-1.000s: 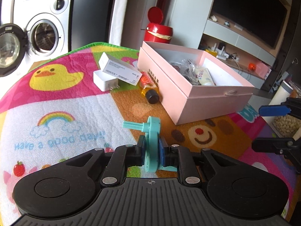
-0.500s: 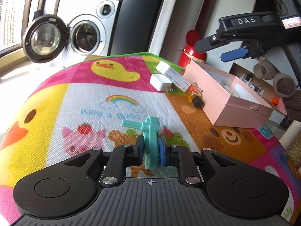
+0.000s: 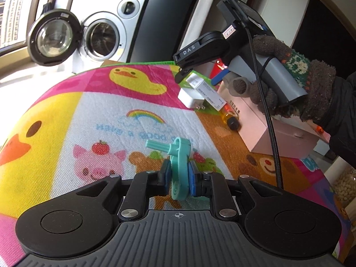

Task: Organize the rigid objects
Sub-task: 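Grasp the white USB-C cable box with the right tool, then lift the teal toy with the left tool while the right tool lifts the cable box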

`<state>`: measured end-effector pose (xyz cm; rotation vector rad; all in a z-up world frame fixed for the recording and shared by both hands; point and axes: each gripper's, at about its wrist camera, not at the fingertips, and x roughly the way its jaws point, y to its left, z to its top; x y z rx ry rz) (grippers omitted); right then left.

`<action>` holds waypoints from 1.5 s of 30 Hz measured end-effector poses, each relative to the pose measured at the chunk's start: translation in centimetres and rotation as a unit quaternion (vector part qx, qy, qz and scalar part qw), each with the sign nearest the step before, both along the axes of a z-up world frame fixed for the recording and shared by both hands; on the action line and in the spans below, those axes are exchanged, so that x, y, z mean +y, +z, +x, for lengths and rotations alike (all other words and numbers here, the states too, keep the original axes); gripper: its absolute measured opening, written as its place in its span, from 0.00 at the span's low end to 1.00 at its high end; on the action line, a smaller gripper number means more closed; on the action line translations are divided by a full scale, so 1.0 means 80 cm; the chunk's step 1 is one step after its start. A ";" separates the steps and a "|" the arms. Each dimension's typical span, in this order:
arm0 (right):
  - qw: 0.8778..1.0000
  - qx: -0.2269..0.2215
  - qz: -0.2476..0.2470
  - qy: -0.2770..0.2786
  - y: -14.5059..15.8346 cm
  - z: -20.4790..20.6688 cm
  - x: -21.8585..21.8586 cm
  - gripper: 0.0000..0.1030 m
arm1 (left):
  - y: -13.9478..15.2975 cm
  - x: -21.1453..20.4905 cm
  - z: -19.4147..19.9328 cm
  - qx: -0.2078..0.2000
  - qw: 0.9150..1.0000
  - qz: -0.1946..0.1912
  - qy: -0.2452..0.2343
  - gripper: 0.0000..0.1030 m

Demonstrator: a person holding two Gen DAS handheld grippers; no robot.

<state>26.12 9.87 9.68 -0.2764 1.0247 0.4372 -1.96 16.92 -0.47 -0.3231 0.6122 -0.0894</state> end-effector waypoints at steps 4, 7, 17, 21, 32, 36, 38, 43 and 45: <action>0.999 -0.019 -0.006 0.036 0.002 -0.035 0.001 0.65 | -0.001 0.002 0.001 0.001 1.000 -0.005 0.001 0.18; 0.997 -0.019 -0.007 0.074 0.010 -0.069 -0.002 0.46 | -0.001 0.003 0.001 0.001 1.000 -0.006 0.001 0.18; 0.988 0.041 0.031 0.149 0.021 -0.174 -0.044 0.27 | -0.002 0.008 0.000 0.001 1.000 -0.012 0.001 0.18; 0.986 0.039 0.037 0.157 0.023 -0.217 -0.079 0.26 | -0.002 0.011 0.000 0.002 1.000 -0.016 0.002 0.19; 0.986 -0.098 -0.042 0.130 0.027 -0.291 -0.178 0.24 | 0.006 -0.031 0.001 0.005 0.998 0.042 -0.055 0.18; 0.987 -0.080 0.015 0.141 0.025 -0.311 -0.193 0.57 | 0.009 -0.075 -0.002 0.013 0.990 0.088 -0.111 0.20; 0.985 -0.082 0.041 0.144 0.024 -0.322 -0.199 0.71 | 0.010 -0.091 -0.004 0.015 0.985 0.115 -0.125 0.24; 0.985 -0.089 0.057 0.134 0.014 -0.335 -0.216 0.83 | 0.012 -0.102 -0.002 0.032 0.982 0.131 -0.133 0.28; 0.986 -0.099 0.057 0.120 0.007 -0.335 -0.227 0.87 | 0.014 -0.100 0.001 0.043 0.983 0.123 -0.130 0.28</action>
